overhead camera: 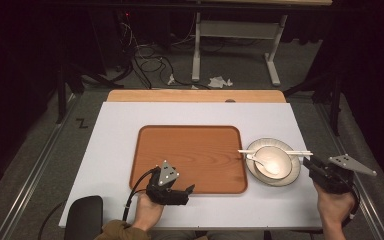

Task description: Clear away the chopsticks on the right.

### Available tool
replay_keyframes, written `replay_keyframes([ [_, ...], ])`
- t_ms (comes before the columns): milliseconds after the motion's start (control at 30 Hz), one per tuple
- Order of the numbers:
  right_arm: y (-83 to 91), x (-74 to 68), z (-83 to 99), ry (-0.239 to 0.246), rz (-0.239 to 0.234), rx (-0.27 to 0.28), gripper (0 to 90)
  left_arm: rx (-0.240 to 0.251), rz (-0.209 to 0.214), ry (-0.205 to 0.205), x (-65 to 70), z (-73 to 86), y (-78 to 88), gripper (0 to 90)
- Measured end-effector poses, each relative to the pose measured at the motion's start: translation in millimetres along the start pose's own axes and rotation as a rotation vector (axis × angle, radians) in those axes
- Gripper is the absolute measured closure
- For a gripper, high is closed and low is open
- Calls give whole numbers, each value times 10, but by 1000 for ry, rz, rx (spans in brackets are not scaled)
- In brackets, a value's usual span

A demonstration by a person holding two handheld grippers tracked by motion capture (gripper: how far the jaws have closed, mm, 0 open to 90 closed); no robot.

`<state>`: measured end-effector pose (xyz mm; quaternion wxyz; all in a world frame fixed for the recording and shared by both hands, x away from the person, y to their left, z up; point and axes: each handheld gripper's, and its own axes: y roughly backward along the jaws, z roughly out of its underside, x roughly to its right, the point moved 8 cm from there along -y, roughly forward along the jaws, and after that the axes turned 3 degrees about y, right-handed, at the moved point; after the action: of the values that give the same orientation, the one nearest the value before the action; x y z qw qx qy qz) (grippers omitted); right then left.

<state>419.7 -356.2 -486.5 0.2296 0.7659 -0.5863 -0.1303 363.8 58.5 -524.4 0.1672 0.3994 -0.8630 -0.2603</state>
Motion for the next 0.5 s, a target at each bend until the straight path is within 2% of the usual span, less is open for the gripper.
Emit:
replay_keyframes([
  [33,0,0,0,0,0,0,697,-1,-3,-3,0,6,8,163],
  [133,-85,122,-1,-6,18,-11,706,2,-13,-1,0,32,44,163],
  [233,-181,187,-27,-1,12,-22,711,-2,-26,8,-17,59,71,163],
  [467,-449,168,-50,39,-69,-103,733,-16,-37,18,-7,129,123,163],
  [500,-513,138,-71,58,-91,-118,732,-19,-39,19,-3,142,133,163],
])
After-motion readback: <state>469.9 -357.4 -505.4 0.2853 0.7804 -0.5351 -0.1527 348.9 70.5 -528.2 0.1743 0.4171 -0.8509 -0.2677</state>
